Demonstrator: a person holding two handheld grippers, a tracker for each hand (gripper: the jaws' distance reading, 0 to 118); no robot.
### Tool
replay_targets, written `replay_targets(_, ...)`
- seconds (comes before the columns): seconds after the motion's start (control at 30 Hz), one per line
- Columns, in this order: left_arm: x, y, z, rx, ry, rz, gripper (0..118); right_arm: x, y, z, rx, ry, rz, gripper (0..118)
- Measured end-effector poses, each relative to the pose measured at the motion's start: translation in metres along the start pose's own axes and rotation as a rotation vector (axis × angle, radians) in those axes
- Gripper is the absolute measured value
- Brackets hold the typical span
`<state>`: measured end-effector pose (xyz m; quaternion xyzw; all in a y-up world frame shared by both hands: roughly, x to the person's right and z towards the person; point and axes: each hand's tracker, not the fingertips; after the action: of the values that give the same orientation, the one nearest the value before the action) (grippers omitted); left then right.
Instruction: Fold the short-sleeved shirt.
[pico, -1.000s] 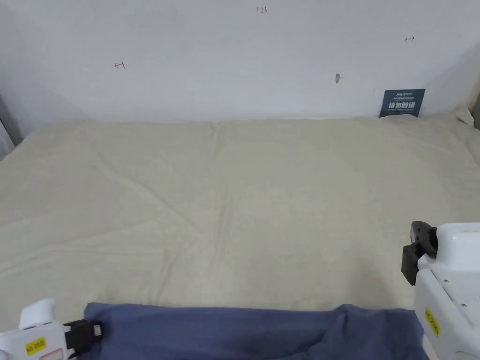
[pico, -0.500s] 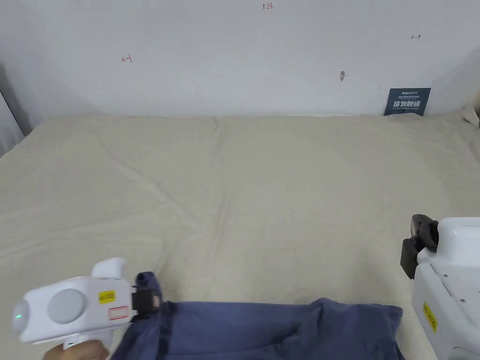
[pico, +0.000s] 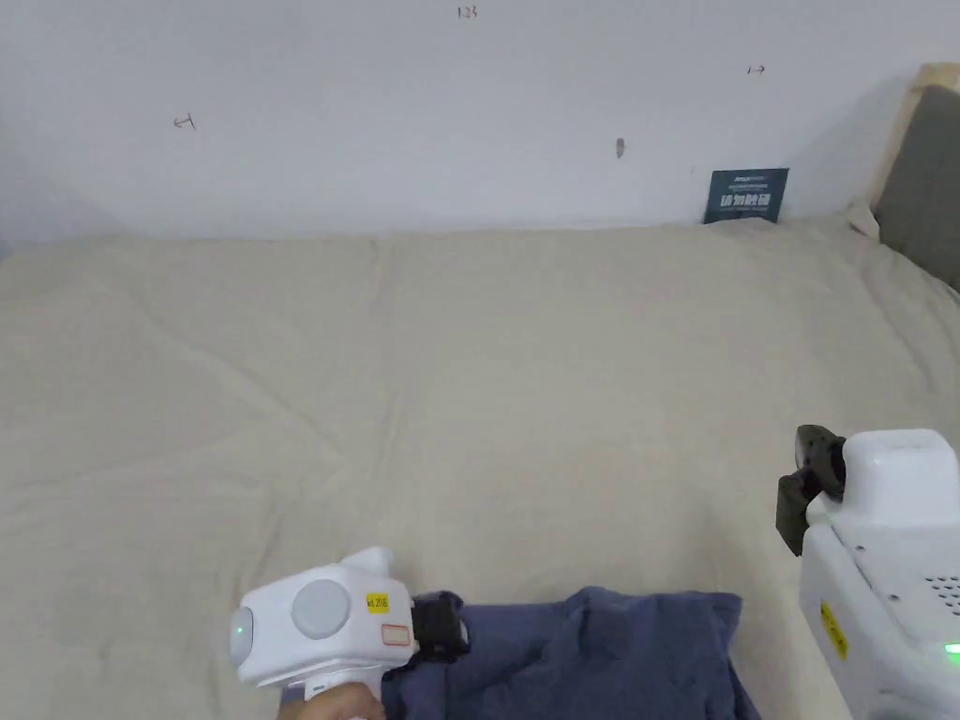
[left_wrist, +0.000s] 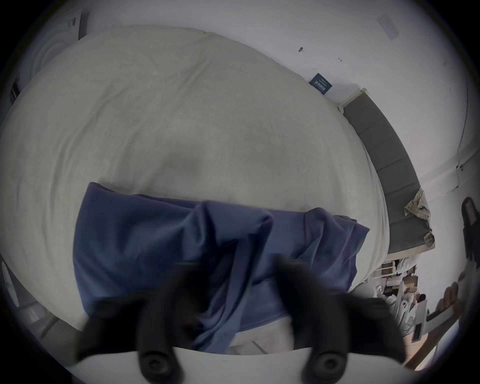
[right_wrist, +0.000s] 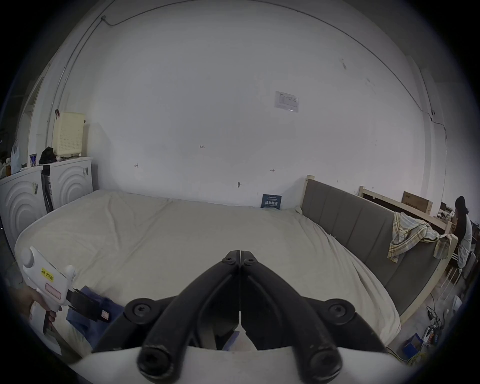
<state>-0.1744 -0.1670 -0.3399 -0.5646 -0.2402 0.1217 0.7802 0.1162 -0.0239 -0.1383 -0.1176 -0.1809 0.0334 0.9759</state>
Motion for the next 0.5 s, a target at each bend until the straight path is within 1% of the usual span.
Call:
replay_targets(0.03, 0.001, 0.000, 0.001, -0.001, -0.019, 0.009, 111, 0.002, -0.001, 0.000, -0.001, -0.004, -0.003, 0)
replay_targets(0.13, 0.003, -0.003, 0.021, 0.061, -0.079, 0.001, 112, 0.003, -0.001, 0.000, -0.006, -0.009, -0.012, 0)
replay_targets(0.17, 0.004, -0.003, 0.028, 0.074, -0.078, -0.005, 112, 0.003, -0.001, 0.000, -0.007, -0.009, -0.013, 0)
replay_targets(0.27, 0.002, -0.006, 0.056, 0.181, -0.046, -0.062, 110, 0.001, 0.000, 0.000, -0.004, -0.007, -0.017, 0)
replay_targets(0.37, -0.004, -0.016, 0.086, 0.336, 0.012, -0.120, 104, -0.001, 0.002, 0.000, 0.004, 0.001, -0.027, 0)
replay_targets(0.4, -0.007, -0.020, 0.095, 0.389, 0.027, -0.132, 99, -0.002, 0.003, 0.000, 0.006, 0.004, -0.029, 0)
replay_targets(0.43, -0.012, -0.024, 0.102, 0.440, 0.025, -0.134, 84, -0.003, 0.003, 0.000, 0.007, 0.006, -0.029, 0)
replay_targets(0.47, -0.018, -0.028, 0.107, 0.487, 0.011, -0.128, 66, -0.003, 0.003, 0.000, 0.008, 0.009, -0.029, 0)
replay_targets(0.5, -0.024, -0.029, 0.112, 0.522, -0.003, -0.115, 38, -0.004, 0.003, -0.001, 0.008, 0.012, -0.030, 0)
